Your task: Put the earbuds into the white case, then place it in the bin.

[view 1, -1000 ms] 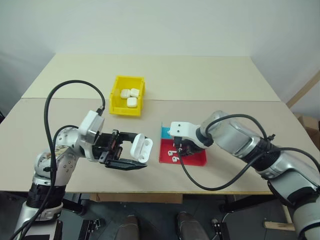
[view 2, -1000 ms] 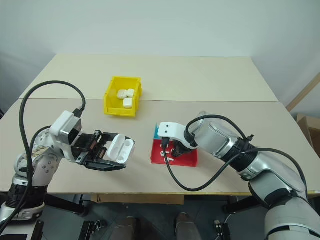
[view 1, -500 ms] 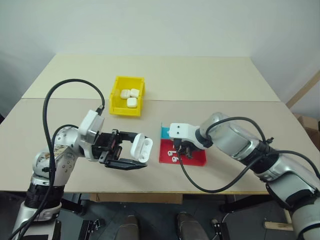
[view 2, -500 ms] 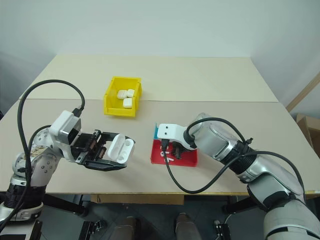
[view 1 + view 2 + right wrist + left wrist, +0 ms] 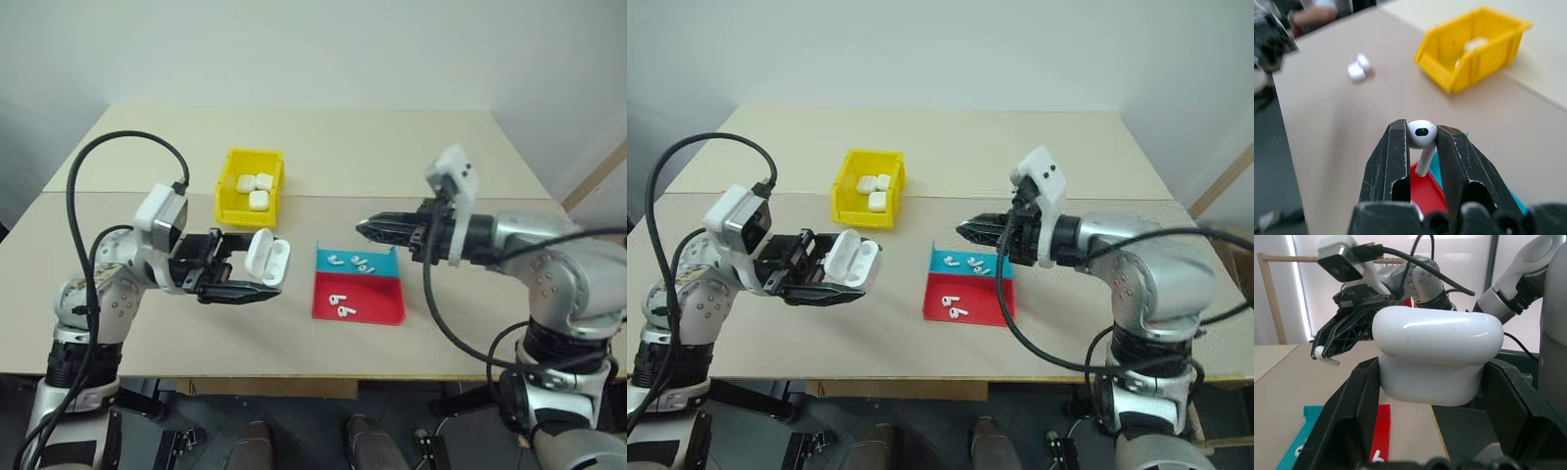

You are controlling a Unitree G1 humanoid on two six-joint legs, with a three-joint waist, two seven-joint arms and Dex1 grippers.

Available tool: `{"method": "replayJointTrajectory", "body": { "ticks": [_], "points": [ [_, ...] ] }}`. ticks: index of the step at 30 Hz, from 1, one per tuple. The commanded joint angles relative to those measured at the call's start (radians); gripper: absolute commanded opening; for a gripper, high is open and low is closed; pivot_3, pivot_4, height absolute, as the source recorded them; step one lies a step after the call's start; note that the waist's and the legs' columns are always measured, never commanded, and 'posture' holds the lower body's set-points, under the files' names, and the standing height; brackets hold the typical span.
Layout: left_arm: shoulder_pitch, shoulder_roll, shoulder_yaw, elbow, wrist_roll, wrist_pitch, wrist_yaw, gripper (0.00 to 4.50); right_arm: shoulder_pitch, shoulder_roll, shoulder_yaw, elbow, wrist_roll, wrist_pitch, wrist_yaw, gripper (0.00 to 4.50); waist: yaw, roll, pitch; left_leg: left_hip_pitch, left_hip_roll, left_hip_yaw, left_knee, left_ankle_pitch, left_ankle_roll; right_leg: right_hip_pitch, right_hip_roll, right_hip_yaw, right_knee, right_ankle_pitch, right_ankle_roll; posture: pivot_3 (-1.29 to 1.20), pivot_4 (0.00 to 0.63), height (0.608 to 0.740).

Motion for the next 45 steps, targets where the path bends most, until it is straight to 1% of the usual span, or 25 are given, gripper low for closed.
{"method": "replayJointTrajectory", "body": {
  "ticks": [1,3,8,14,21,27,36,45],
  "points": [
    [-0.05,-0.009,-0.011,0.01,-0.009,0.021,0.007,2.82,-0.031,0.117,-0.081,-0.109,0.103,-0.068,-0.095,0.63,-0.004,0.0,0.0,0.0,0.0,0.0,0.0,0.0,0.0,0.0,0.001,0.0,0.0,0.0,0.0,0.0,0.15,0.74],
    [-0.07,-0.017,-0.017,0.02,-0.004,0.031,0.016,2.82,-0.029,0.157,-0.066,-0.147,0.14,-0.108,-0.123,0.63,-0.004,0.0,0.0,0.001,0.0,0.0,-0.001,0.0,0.0,0.0,0.001,0.0,0.0,0.0,0.0,0.0,0.15,0.74],
    [-0.099,-0.035,-0.034,0.02,0.01,0.045,0.054,2.82,-0.008,0.182,0.027,-0.186,0.195,-0.19,-0.183,0.63,-0.002,0.0,0.0,-0.001,0.0,0.0,-0.001,0.0,0.0,0.0,0.0,0.0,-0.001,0.0,0.0,0.0,0.15,0.74],
    [-0.136,-0.058,-0.047,0.017,0.039,0.05,0.119,2.82,0.004,0.167,0.074,-0.165,0.235,-0.274,-0.228,0.63,-0.001,0.0,0.0,0.0,0.0,0.0,-0.001,0.0,0.0,0.0,0.0,0.0,-0.001,0.0,0.0,0.0,0.15,0.74],
    [-0.129,-0.073,-0.053,-0.054,0.027,0.081,0.172,2.82,0.016,0.117,0.068,-0.167,0.301,-0.314,-0.264,0.63,0.0,0.0,0.0,-0.001,0.0,0.0,-0.001,0.0,0.0,0.0,0.001,0.0,-0.001,0.0,0.0,0.0,0.15,0.74],
    [-0.118,-0.082,-0.047,-0.084,0.016,0.097,0.198,2.82,0.036,0.078,0.096,-0.163,0.337,-0.343,-0.291,0.63,0.0,0.0,0.0,0.0,0.0,0.0,-0.001,0.0,0.0,0.0,0.001,0.0,-0.001,0.0,0.0,0.0,0.15,0.74],
    [-0.116,-0.084,-0.043,-0.092,0.008,0.107,0.201,2.82,0.064,0.029,0.164,-0.132,0.317,-0.399,-0.317,0.63,0.0,0.0,0.0,0.0,0.0,0.0,-0.001,0.0,0.0,0.0,0.001,0.0,-0.001,0.0,0.0,0.0,0.15,0.74],
    [-0.116,-0.082,-0.039,-0.086,0.012,0.099,0.201,2.82,0.093,-0.015,0.213,-0.123,0.304,-0.462,-0.309,0.63,0.001,0.0,0.0,0.0,0.0,0.0,-0.001,0.0,0.0,0.0,0.001,0.0,-0.002,0.0,0.0,0.0,0.15,0.74]
  ]
}}
